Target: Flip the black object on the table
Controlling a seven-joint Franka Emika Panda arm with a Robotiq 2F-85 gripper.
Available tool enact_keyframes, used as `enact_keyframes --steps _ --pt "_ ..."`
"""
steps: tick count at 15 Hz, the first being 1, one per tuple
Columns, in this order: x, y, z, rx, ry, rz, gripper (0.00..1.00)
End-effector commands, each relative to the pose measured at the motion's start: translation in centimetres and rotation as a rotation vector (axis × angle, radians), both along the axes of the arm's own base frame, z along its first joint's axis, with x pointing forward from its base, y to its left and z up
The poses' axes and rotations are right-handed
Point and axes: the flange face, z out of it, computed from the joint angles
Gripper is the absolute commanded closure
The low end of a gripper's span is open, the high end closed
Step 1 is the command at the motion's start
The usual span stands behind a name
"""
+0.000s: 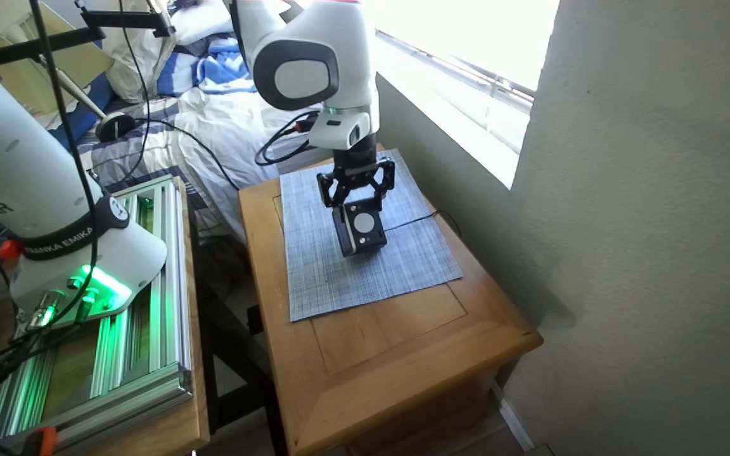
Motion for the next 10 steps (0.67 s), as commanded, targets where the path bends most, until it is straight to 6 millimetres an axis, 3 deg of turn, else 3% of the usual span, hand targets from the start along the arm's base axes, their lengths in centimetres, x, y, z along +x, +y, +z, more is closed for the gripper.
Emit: enact_keyframes --steps 1,3,4,5,6,10 --pt "0.75 0.47 -0.12 -0.013 -0.021 -0.028 0.46" --pt "0.78 0.7 -0.17 -0.007 -0.021 -0.034 0.46" --pt "0.74 0.8 -0.18 -0.003 -0.02 -0.036 0.11" --pt "0.71 0.84 -0.2 0.0 -0.018 -0.039 0.04" --pt "0.67 0.85 -0.2 0.003 -0.019 -0.043 0.0" --pt "0.72 0.86 -0.06 0.005 -0.022 -0.046 0.0"
